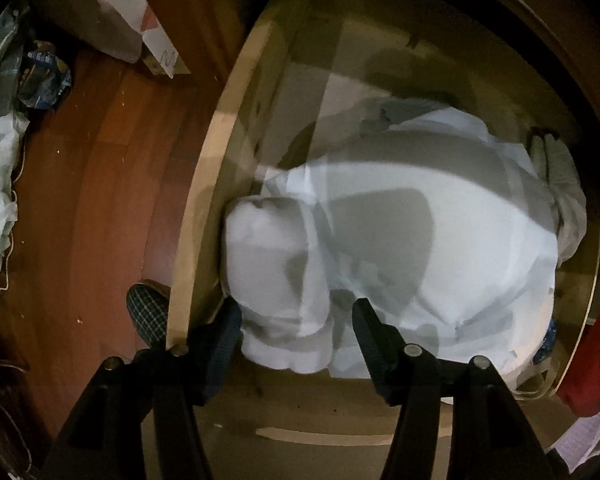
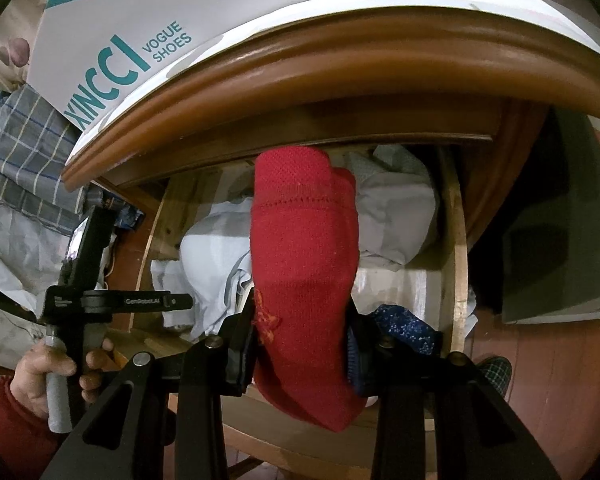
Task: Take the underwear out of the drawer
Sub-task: 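Grasp the white rolled sock with the left gripper while the right holds the red sock, then lift the white sock with the left gripper and drop it into the shoe box, then withdraw the left gripper from the box back to the drawer, then carry the red sock with the right gripper into the shoe box and release, then move the right gripper back into the drawer toward the white lace underwear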
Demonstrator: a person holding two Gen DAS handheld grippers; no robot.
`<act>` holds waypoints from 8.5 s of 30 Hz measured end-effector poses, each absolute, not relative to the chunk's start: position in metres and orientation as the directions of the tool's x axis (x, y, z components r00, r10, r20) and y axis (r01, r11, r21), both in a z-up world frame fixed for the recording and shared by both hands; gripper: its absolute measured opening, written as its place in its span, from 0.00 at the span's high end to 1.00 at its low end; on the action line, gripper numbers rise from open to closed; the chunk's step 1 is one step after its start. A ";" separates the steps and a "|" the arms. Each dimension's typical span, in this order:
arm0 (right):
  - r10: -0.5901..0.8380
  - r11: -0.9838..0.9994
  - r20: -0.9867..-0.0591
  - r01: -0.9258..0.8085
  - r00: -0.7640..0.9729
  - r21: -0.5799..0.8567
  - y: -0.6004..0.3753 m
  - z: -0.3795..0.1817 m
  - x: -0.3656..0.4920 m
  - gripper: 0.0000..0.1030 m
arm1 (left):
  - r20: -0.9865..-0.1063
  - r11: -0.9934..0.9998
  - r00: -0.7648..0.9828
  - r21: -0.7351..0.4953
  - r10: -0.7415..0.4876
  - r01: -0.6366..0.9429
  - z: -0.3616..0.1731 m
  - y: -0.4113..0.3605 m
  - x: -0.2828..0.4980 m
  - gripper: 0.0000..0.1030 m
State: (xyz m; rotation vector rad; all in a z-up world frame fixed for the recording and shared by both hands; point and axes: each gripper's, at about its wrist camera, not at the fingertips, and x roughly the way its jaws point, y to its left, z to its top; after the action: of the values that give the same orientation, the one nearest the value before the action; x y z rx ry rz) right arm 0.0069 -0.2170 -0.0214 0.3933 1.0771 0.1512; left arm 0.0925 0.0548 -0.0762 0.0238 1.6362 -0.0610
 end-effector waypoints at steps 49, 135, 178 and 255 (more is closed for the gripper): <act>0.204 0.946 -0.898 0.157 0.389 0.283 -0.224 -0.050 0.009 0.67 | -0.878 0.943 0.439 -0.038 -0.190 0.331 0.211 0.065 0.024 0.75; 0.139 0.975 -0.885 0.097 0.444 0.202 -0.219 -0.052 0.007 0.67 | -0.865 0.983 0.501 0.074 -0.022 0.171 0.047 0.066 0.059 0.46; 0.099 0.994 -0.640 -0.106 0.762 0.028 -0.179 0.252 0.056 0.67 | -0.862 0.996 0.500 -0.074 -0.089 0.050 0.066 0.110 0.075 0.46; 0.034 0.957 -0.992 -0.290 0.123 -0.004 -0.134 -0.051 0.075 0.03 | -0.904 0.995 0.414 -0.087 -0.102 0.055 0.045 0.114 0.081 0.46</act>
State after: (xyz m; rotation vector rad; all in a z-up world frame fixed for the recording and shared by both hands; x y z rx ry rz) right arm 0.0747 -0.1341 -0.0511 -0.2153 1.4317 0.2388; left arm 0.0807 0.1142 0.0448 -0.0461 1.1395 -0.0986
